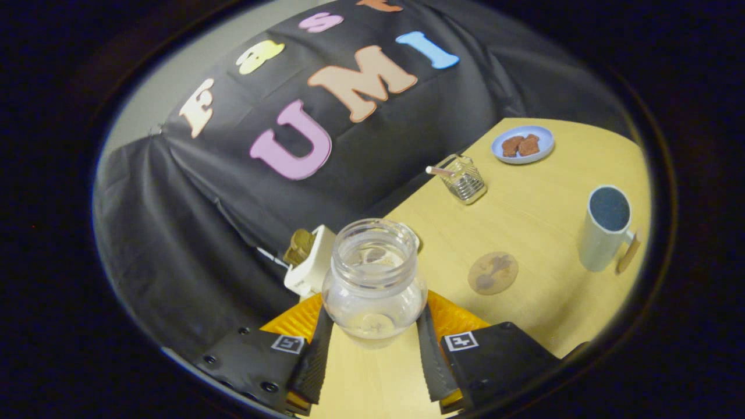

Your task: Take the bottle from table, then pour the juice into the cup, finally place the bottle on the coaster

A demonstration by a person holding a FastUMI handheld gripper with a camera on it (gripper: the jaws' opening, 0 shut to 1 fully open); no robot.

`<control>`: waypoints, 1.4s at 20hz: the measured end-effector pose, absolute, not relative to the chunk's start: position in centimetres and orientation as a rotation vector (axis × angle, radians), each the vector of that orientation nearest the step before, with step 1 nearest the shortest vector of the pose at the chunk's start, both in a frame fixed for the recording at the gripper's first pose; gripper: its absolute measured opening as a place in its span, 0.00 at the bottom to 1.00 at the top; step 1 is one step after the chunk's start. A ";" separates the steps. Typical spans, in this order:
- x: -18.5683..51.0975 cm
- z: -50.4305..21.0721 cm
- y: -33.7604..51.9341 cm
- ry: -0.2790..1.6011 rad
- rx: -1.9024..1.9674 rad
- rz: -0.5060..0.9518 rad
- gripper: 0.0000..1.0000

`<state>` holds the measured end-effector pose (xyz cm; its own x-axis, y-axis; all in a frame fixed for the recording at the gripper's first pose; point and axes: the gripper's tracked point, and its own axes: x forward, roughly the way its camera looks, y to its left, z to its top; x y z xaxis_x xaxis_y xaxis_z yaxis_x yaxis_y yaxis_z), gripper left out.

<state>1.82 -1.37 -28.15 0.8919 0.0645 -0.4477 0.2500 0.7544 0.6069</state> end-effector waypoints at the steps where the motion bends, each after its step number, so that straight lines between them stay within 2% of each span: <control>1: 2.2 -27.5 -2.1 0.434 0.772 -0.117 0.72; 6: 3.8 -26.1 -6.0 0.313 0.955 -0.192 0.72; 15: 5.9 -23.8 -10.8 0.151 1.190 -0.228 0.71; 28: 5.3 -23.4 -16.9 -0.051 1.430 -0.340 0.72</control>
<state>5.32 -16.92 -23.36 0.9509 -0.2601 -0.1678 0.1997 0.1014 0.9746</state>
